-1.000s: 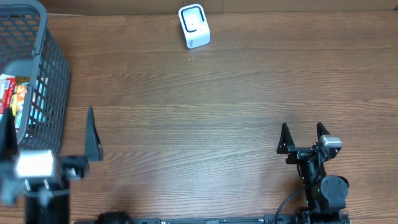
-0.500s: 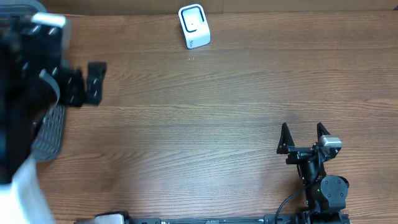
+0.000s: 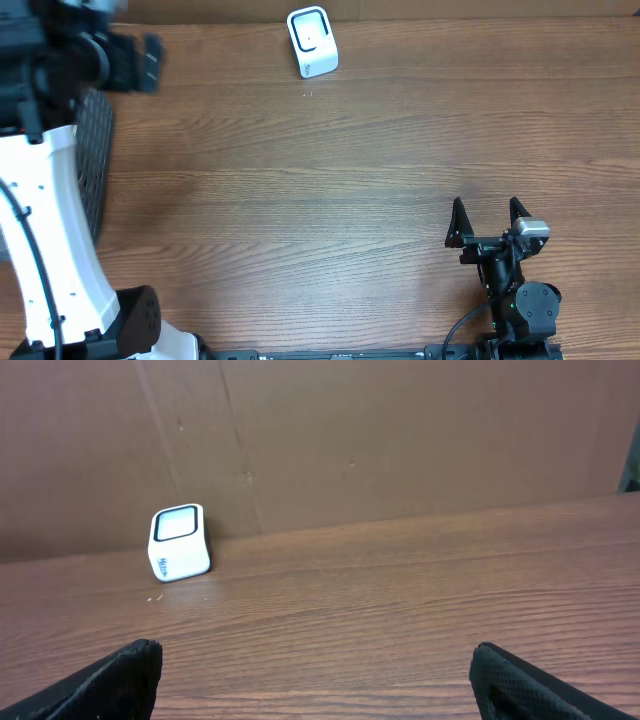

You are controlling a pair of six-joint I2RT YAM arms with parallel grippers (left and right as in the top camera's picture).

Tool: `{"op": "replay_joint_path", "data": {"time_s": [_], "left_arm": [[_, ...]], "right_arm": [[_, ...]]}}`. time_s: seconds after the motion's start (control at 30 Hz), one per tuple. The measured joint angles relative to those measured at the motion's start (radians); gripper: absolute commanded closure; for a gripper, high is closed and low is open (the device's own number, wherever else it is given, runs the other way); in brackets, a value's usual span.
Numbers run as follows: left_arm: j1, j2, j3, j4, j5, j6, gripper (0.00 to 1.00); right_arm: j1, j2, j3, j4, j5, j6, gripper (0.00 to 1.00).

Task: Scan the item barcode
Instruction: 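Raise the left gripper and move it over the grey basket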

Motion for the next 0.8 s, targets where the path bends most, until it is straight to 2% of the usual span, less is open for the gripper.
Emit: {"op": "replay_joint_path", "data": {"time_s": [0.07,0.17,0.4,0.57,0.8], "left_arm": [[0.074,-0.006,0.005,0.047,-0.033,-0.006,0.0],[0.192,-0.01,0.008,0.031,-0.059,-0.028,0.0],[0.434,-0.011,-0.031,0.031,-0.04,-0.05,0.0],[0.526,0.007,-0.124,0.095,-0.004,-0.05,0.0],[0.569,0.14,-0.224,0.072,0.076,-0.045,0.0]], "right_arm": [[0.0,0.0,0.0,0.0,0.0,0.0,0.0],[0.0,0.0,0.0,0.0,0.0,0.0,0.0],[0.0,0.0,0.0,0.0,0.0,0.0,0.0],[0.0,0.0,0.0,0.0,0.0,0.0,0.0],[0.0,0.0,0.0,0.0,0.0,0.0,0.0]]}}
